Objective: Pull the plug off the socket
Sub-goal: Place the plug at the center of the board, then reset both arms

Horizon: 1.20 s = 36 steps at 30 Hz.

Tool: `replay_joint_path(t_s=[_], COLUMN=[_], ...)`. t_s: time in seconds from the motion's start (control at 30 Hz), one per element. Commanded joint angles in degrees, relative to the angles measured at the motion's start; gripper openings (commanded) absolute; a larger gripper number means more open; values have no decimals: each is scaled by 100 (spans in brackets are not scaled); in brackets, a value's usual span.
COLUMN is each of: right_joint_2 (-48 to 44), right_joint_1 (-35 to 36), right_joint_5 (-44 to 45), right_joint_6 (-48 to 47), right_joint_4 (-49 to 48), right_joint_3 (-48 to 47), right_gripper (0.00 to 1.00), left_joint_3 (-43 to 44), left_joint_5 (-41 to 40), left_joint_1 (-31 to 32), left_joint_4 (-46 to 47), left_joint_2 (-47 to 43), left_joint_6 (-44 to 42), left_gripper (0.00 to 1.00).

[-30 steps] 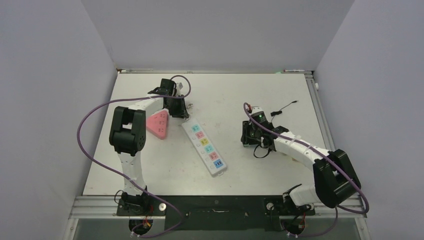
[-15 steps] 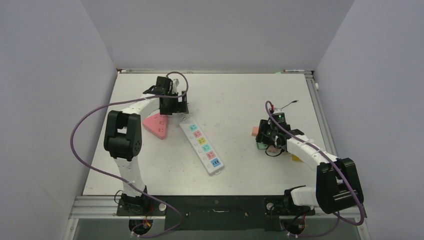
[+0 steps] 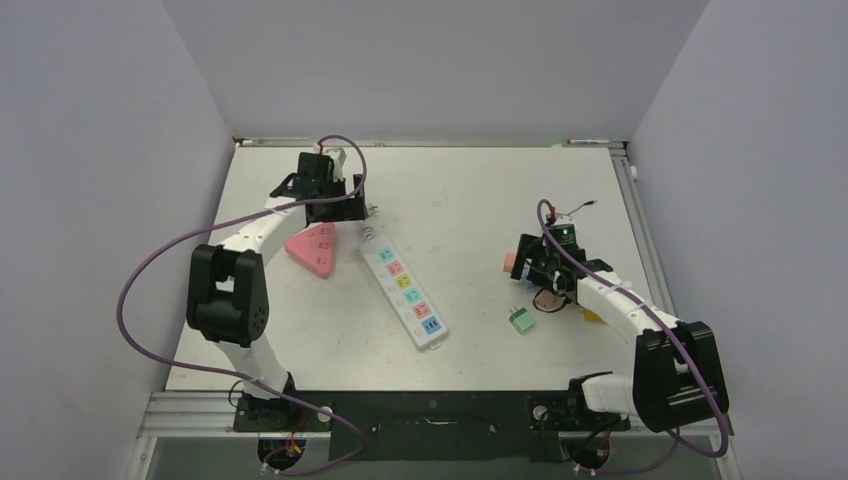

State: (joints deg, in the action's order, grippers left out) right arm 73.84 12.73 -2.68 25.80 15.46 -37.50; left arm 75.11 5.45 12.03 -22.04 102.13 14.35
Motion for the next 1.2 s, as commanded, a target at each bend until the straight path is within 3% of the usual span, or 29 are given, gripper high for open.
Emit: replay_joint_path(t_s=[0.0, 0.27, 0.5, 0.9, 1.17], right_joint_2=[-238, -473, -919, -2353, -2767], right_joint_1=[-35, -41, -38, -32, -26], right_joint_5=[230, 578, 831, 1343, 1583], right_joint_6=[-85, -452, -696, -1098, -1273], right_joint_4=[-187, -341, -1109, -3441, -3571], right_joint_3=[-288, -756, -927, 579, 904], right_gripper=[83, 99, 100, 100, 100], left_joint_3=[-243, -834, -875, -2200, -2791], left_joint_5=[-431, -1416, -2470, -3134, -3217], left_joint_1=[-150, -186, -141, 5, 2], left_joint_4=[575, 908, 708, 547, 443], left_joint_2=[-804, -2179, -3415, -5817, -6452], left_joint_6=[4, -76, -356, -483, -317], left_gripper=[97, 96, 96, 96, 96])
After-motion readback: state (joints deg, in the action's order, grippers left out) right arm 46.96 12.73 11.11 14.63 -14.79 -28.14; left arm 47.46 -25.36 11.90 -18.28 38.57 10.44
